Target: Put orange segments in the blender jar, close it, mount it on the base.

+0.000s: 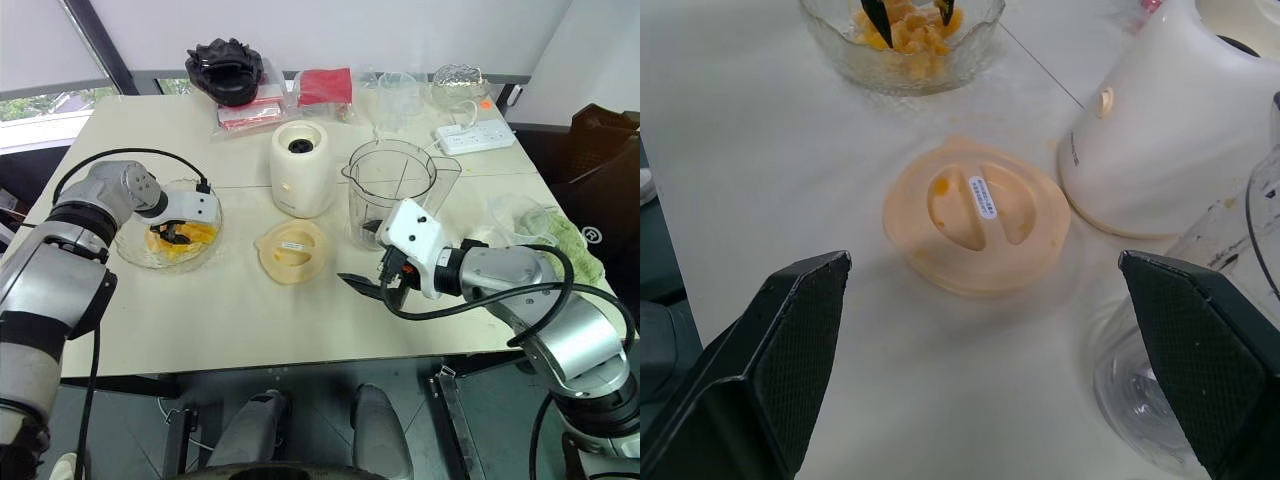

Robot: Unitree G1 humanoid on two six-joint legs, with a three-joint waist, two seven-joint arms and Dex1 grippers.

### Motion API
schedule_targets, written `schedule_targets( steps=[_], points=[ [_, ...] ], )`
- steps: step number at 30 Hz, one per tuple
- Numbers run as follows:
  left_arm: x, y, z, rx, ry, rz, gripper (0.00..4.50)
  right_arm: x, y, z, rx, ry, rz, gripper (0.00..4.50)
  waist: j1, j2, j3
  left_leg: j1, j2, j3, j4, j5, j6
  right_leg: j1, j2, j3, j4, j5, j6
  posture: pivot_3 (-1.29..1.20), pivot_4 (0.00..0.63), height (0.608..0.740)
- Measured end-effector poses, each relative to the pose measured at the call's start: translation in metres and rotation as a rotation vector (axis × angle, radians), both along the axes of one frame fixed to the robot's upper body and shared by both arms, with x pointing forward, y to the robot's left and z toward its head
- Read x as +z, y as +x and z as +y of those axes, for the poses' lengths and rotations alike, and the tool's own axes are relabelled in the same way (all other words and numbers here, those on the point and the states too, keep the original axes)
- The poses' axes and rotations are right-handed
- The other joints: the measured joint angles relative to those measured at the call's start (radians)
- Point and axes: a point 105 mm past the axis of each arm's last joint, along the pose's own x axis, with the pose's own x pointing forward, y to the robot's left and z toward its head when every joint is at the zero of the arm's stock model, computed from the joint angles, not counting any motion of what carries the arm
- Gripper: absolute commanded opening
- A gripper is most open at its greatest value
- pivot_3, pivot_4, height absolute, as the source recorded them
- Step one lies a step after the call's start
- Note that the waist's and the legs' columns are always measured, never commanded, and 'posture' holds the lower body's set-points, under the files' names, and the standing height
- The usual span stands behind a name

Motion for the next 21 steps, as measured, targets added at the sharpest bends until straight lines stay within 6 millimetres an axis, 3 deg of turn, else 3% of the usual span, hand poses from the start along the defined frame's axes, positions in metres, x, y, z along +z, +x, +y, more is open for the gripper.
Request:
schedule_targets(
  steps=[7,21],
  points=[
    [0.000,0.002,0.003,0.032,0.001,-0.027,3.42,-0.001,0.001,0.000,-0.002,-0.004,0.003,4.50,0.000,0.000,0.000,0.000,0.000,0.000,0.000,0.000,0.000,0.000,0.000,0.000,0.000,0.000,0.000,0.00,0.150,0.740],
    [-0.020,-0.001,-0.001,0.115,-0.032,0.016,3.42,-0.001,-0.004,-0.003,-0.029,-0.003,-0.012,4.50,0.000,0.000,0.000,0.000,0.000,0.000,0.000,0.000,0.000,0.000,0.000,0.000,0.000,0.000,0.000,0.00,0.150,0.740]
  ],
)
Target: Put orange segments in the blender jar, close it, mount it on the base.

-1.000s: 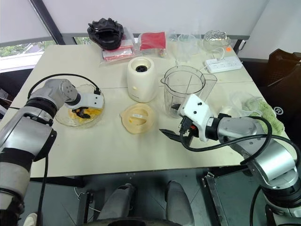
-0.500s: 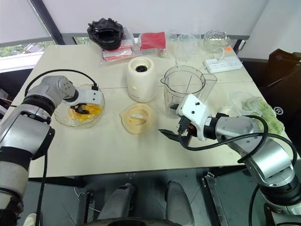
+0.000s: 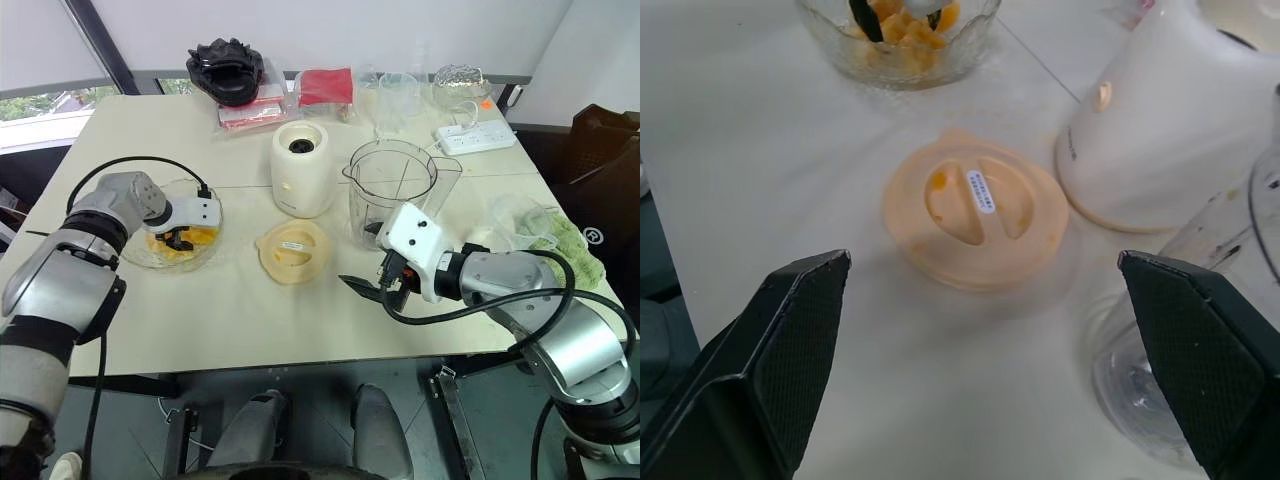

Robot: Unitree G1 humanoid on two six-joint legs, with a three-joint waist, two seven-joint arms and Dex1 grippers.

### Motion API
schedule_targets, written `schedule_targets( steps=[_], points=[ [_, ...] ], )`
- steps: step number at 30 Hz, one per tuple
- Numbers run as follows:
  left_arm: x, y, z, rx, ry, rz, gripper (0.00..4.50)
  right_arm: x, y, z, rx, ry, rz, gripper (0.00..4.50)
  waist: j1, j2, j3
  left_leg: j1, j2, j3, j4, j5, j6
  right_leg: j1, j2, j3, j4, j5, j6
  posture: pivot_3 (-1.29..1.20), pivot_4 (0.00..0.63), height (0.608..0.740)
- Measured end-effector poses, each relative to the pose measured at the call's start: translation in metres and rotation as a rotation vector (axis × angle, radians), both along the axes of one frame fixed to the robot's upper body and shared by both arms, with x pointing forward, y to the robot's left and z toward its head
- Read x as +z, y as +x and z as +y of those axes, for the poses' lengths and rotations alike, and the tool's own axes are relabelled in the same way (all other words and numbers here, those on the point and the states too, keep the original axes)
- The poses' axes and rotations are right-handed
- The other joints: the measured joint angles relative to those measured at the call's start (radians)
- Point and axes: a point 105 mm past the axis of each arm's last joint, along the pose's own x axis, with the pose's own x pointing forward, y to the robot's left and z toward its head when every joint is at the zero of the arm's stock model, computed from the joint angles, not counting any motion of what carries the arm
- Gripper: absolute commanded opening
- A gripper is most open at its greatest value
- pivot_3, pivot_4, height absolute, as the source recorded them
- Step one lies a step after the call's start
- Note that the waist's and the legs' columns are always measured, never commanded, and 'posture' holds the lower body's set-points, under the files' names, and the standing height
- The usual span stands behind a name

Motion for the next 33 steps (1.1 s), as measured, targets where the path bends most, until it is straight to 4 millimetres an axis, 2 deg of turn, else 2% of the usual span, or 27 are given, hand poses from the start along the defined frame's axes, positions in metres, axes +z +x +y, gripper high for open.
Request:
schedule_targets(
  steps=[16,19,21,33],
  points=[
    [-0.006,-0.001,-0.003,0.043,-0.028,0.011,3.42,0.001,-0.009,-0.008,-0.056,-0.007,0.002,4.50,-0.001,0.002,-0.002,0.003,0.000,0.000,0.000,0.000,0.000,0.002,0.000,0.000,0.001,0.000,0.000,0.00,0.150,0.740],
    [-0.009,-0.002,-0.004,0.040,-0.027,0.020,2.53,0.002,-0.008,-0.010,-0.070,-0.009,-0.003,4.50,0.000,0.003,-0.003,0.005,0.000,0.000,0.000,0.000,0.000,0.004,0.000,0.000,0.001,0.000,0.000,0.00,0.150,0.740],
    [-0.014,-0.004,-0.005,0.036,-0.028,0.032,1.59,0.002,-0.008,-0.010,-0.073,-0.010,0.001,4.50,0.000,0.005,-0.004,0.006,0.000,0.000,0.000,0.000,0.000,0.005,0.000,0.000,0.002,0.000,0.000,0.00,0.150,0.740],
    [-0.017,-0.006,-0.006,0.020,-0.031,0.043,1.59,0.004,-0.005,-0.010,-0.075,-0.011,-0.008,4.50,-0.001,0.006,-0.005,0.011,0.000,0.000,0.000,0.000,0.000,0.010,0.000,0.001,0.003,0.000,0.000,0.00,0.150,0.740]
  ],
)
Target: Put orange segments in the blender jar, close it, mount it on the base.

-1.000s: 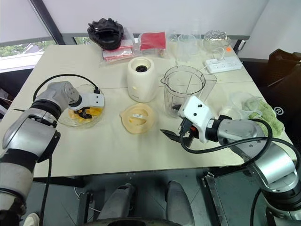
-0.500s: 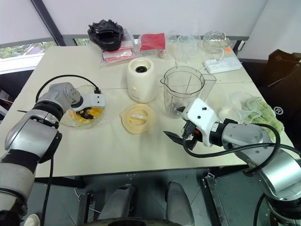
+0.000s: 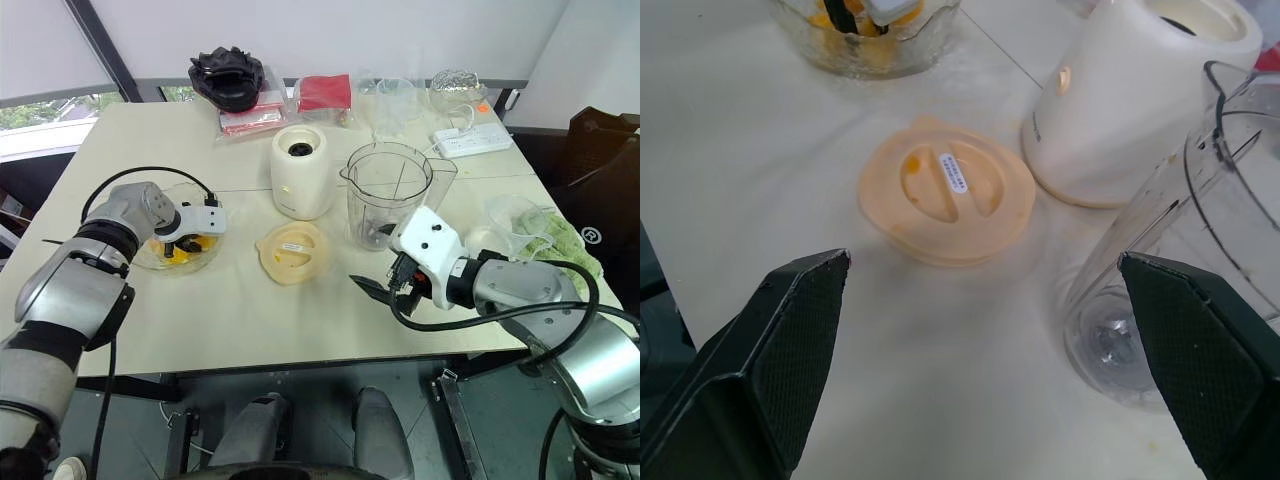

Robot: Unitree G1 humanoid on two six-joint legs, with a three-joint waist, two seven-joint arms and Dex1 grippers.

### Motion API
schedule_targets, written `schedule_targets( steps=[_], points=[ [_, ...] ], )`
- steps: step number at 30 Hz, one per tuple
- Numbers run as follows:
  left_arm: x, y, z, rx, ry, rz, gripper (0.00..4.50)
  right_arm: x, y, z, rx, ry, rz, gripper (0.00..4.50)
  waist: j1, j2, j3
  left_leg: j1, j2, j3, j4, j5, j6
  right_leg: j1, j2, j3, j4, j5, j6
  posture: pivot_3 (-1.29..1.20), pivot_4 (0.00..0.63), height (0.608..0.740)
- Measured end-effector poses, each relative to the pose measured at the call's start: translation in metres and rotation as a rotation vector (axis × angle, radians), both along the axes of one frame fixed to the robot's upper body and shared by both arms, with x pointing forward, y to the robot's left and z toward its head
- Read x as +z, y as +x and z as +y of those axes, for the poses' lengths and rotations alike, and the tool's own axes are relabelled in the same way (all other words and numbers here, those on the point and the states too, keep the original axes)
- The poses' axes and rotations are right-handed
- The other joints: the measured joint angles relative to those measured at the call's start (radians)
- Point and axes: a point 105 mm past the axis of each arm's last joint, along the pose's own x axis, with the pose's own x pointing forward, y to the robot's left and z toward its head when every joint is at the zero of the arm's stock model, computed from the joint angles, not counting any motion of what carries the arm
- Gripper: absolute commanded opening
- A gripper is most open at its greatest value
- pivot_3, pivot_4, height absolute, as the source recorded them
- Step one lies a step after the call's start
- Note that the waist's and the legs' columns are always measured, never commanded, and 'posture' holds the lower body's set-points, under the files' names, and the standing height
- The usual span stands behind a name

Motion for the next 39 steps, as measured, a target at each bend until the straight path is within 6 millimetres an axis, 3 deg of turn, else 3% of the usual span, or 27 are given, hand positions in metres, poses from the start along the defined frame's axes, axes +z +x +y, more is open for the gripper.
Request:
schedule_targets(
  steps=[11,15,28,39],
  points=[
    [-0.001,-0.002,0.004,0.024,-0.085,-0.018,1.59,-0.002,0.006,0.005,0.027,-0.007,-0.003,4.50,0.000,0.000,0.000,0.002,0.000,0.000,-0.001,0.000,0.000,0.002,0.000,0.000,0.000,0.000,0.000,0.00,0.150,0.740],
    [-0.004,-0.004,0.003,0.038,-0.138,-0.013,0.29,-0.003,0.008,0.007,0.036,-0.002,-0.002,4.50,0.000,0.000,0.000,0.002,0.000,0.000,-0.001,0.000,0.000,0.002,0.000,0.000,-0.001,0.000,0.000,0.00,0.150,0.740],
    [0.003,-0.012,0.022,0.135,-0.330,-0.044,0.29,-0.005,0.013,0.016,0.069,0.027,-0.010,4.50,-0.006,-0.001,0.001,-0.003,0.000,0.000,-0.003,0.000,0.000,-0.004,0.000,0.000,-0.001,0.000,0.000,0.00,0.150,0.740],
    [0.059,-0.011,0.057,0.359,-0.859,-0.296,0.29,-0.011,0.019,0.025,0.101,0.040,-0.013,4.50,-0.004,-0.002,0.001,-0.006,0.000,0.000,-0.001,0.000,0.000,-0.007,0.000,0.000,-0.002,0.000,0.000,0.00,0.150,0.740]
  ],
)
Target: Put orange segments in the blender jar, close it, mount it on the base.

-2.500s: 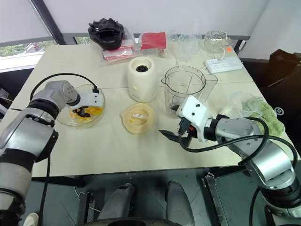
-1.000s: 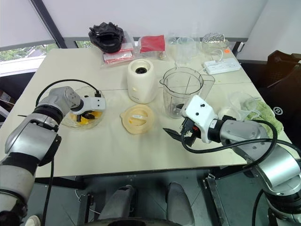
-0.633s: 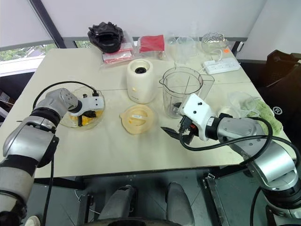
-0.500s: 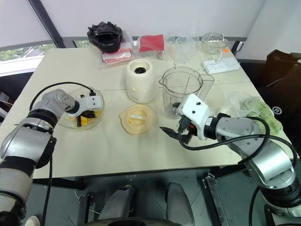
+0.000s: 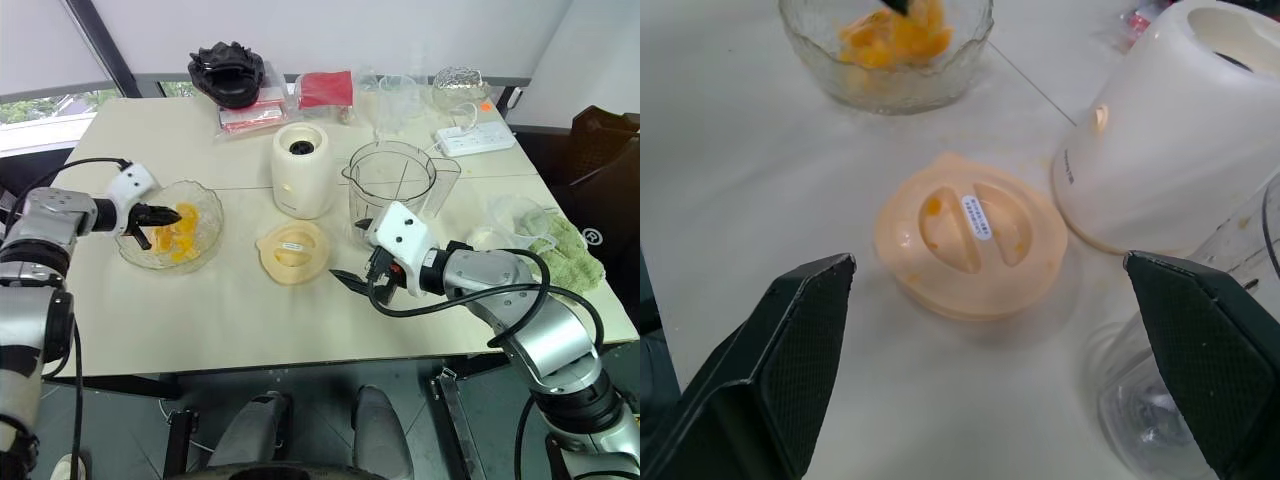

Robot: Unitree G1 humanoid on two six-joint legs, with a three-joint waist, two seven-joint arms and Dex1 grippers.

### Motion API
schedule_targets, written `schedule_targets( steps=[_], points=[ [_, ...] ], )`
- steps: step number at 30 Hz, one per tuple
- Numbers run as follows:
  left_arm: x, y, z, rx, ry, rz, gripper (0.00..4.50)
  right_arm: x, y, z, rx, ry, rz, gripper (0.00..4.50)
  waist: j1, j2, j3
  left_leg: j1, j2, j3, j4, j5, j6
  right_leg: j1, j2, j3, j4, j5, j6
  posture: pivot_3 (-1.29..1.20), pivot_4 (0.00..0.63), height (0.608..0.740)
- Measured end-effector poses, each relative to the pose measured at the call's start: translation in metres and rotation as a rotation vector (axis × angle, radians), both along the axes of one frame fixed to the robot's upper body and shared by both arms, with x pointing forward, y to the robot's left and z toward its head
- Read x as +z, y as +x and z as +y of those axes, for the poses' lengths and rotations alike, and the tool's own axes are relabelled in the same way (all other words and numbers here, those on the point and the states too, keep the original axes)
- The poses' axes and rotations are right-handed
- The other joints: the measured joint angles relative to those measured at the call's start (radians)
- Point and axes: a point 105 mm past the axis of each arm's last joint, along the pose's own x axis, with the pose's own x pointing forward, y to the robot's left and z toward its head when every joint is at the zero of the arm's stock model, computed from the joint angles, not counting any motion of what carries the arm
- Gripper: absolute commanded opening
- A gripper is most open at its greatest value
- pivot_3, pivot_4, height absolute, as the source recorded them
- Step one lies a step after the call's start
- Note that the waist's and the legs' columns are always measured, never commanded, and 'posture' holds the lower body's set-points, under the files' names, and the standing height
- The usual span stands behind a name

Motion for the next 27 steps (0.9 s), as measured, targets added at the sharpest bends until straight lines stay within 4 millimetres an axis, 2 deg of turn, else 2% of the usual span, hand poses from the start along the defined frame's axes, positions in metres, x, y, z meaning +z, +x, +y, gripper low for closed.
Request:
schedule_targets(
  steps=[6,10,13,18,22,27],
  points=[
    [0.022,-0.008,0.005,0.060,-0.296,-0.113,0.29,-0.001,0.004,0.000,0.018,-0.006,-0.003,4.50,-0.001,0.000,0.000,0.000,0.000,0.000,0.000,0.000,0.000,0.000,0.000,0.000,0.000,0.000,0.000,0.00,0.150,0.740],
    [0.055,-0.007,0.000,0.095,-0.501,-0.218,0.29,0.001,0.005,0.000,0.026,-0.010,-0.013,4.50,0.003,0.000,0.000,-0.001,0.000,-0.001,0.001,0.000,0.000,0.000,0.000,0.000,0.000,0.000,0.000,0.00,0.150,0.740],
    [0.079,-0.012,-0.005,0.090,-0.562,-0.282,0.29,0.001,0.006,0.000,0.024,-0.009,-0.012,4.50,0.001,0.000,0.000,0.000,0.000,-0.001,0.000,0.000,0.000,0.000,0.000,0.000,0.000,0.000,0.000,0.00,0.150,0.740],
    [0.094,-0.015,-0.018,0.065,-0.579,-0.293,0.29,-0.001,0.006,0.003,0.013,0.017,-0.014,4.50,0.001,0.000,0.000,0.000,0.000,0.000,0.000,0.000,0.000,0.000,0.000,0.000,0.000,0.000,-0.001,0.00,0.150,0.740],
    [0.085,-0.012,-0.027,0.043,-0.481,-0.248,0.29,-0.002,0.007,0.004,-0.003,0.029,-0.015,4.50,0.001,0.000,0.000,0.000,0.000,0.000,0.000,0.000,0.000,0.000,0.000,0.000,0.000,0.000,-0.001,0.00,0.150,0.740],
    [0.047,0.005,-0.028,0.081,-0.087,-0.195,0.29,-0.006,0.005,0.006,-0.005,0.038,-0.009,4.50,0.004,0.000,0.000,0.000,0.000,0.000,0.000,0.000,0.000,0.000,0.000,0.000,0.000,0.000,-0.001,0.00,0.150,0.740]
  ],
)
